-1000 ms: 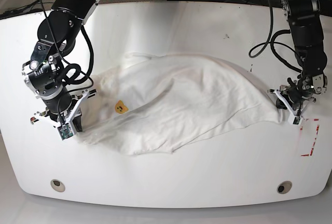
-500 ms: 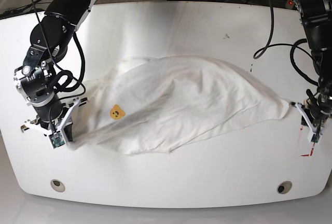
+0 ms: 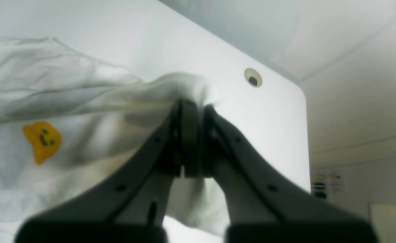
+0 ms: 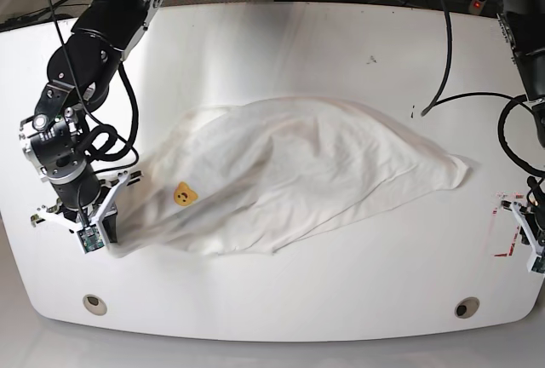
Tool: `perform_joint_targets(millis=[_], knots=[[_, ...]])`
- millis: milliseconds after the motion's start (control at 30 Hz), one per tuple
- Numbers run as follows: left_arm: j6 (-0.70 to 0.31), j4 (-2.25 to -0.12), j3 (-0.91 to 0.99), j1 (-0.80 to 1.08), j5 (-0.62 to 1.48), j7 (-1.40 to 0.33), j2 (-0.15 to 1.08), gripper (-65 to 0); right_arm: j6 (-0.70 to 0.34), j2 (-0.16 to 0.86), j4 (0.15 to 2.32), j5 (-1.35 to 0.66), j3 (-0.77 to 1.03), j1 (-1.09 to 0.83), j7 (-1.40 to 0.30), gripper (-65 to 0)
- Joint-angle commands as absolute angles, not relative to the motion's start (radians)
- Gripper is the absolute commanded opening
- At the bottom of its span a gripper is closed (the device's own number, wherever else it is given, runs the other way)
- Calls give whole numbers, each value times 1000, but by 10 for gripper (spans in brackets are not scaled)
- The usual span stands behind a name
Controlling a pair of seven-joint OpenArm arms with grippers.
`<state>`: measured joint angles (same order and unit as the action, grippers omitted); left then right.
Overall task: Fold the T-shirt properly
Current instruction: 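Hold the shirt edges with both grippers and adjust their spread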
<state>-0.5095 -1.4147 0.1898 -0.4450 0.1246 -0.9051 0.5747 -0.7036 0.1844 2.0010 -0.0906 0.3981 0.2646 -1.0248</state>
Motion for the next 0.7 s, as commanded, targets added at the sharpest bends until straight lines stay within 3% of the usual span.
perform_joint_targets(millis=[0,67,233,333,667], knots=[[-506,-1426,194,-415,127,-897,567,-547,-698,191,2017,-108,400,252,-1000,-650],[-506,-1431,196,-381,128,-897,544,-482,-698,189,2017,-108,401,234,-998,-650],[-506,-1411,199,-305,125,-874,476,-247,-698,188,2017,-108,401,183,-995,-650],[-501,-1406,199,-259,120,-816,446,-161,-698,165,2017,-108,403,162,-995,-650],[-496,-1182,193,-308,120,-731,417,-151,-698,154,2017,-108,403,133,-993,-650]])
